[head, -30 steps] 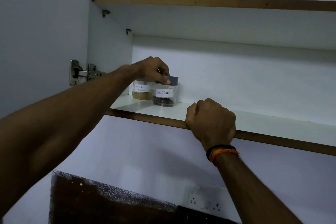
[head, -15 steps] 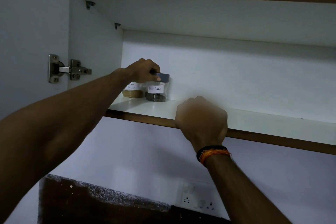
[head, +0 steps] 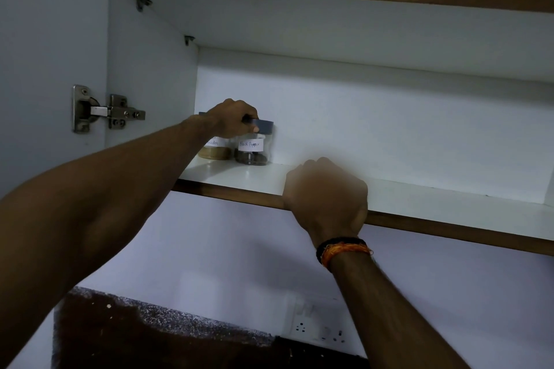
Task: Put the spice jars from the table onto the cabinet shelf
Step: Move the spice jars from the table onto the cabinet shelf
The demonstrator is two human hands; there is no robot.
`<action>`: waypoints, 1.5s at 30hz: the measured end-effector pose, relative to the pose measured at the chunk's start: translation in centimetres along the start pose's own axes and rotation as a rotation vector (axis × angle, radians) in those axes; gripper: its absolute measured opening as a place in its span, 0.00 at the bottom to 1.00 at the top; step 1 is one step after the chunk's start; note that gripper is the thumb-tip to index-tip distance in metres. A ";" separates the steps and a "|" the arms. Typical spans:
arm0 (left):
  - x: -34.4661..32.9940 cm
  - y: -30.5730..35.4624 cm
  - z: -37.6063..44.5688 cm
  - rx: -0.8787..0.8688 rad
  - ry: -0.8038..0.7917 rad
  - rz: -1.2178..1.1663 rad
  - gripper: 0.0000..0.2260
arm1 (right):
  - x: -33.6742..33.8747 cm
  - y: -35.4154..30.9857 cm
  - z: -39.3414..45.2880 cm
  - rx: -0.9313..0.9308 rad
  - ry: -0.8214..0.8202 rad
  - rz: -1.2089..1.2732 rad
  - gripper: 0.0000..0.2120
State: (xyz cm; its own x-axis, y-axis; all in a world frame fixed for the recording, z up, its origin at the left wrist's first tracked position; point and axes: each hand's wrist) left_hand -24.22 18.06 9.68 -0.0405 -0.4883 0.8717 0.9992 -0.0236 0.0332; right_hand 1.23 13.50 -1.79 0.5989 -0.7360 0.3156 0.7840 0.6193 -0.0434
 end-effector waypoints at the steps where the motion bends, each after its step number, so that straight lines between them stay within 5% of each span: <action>1: 0.0 0.0 -0.2 0.008 -0.006 -0.015 0.15 | 0.1 -0.1 0.0 -0.004 -0.005 -0.001 0.14; 6: 0.7 0.3 -2.0 0.032 0.065 -0.067 0.27 | 0.4 -0.2 0.0 -0.031 -0.035 -0.007 0.16; 23: 1.9 7.9 -16.6 -0.101 0.003 -0.248 0.20 | 2.6 -0.9 -1.9 -0.055 -0.340 -0.053 0.19; 26: 1.6 9.3 -20.1 -0.103 0.049 -0.233 0.19 | 3.8 -2.2 -4.6 -0.035 -0.306 -0.001 0.15; 34: -3.7 11.4 -29.8 -0.136 0.254 -0.153 0.19 | 5.3 -5.4 -14.2 -0.036 -0.334 0.096 0.28; 38: -8.9 11.3 -34.9 -0.024 0.137 -0.212 0.19 | 4.9 -6.1 -19.0 -0.038 -0.497 0.186 0.27; 45: -17.0 11.1 -43.3 0.175 -0.299 -0.352 0.21 | 4.5 -7.9 -28.0 -0.068 -0.887 0.338 0.22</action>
State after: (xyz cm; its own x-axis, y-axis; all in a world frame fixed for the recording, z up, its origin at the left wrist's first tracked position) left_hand -12.60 -11.68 -25.89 -0.3981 -0.2043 0.8943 0.9119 0.0175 0.4100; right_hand 2.26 -2.35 -26.54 0.4749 -0.0274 0.8796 0.6167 0.7234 -0.3104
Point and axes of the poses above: each hand's wrist, its own z-axis towards the middle knuckle, its own x-axis out of the back of the hand, y = z × x, and after that the axes turned 6 degrees about -y, right-handed
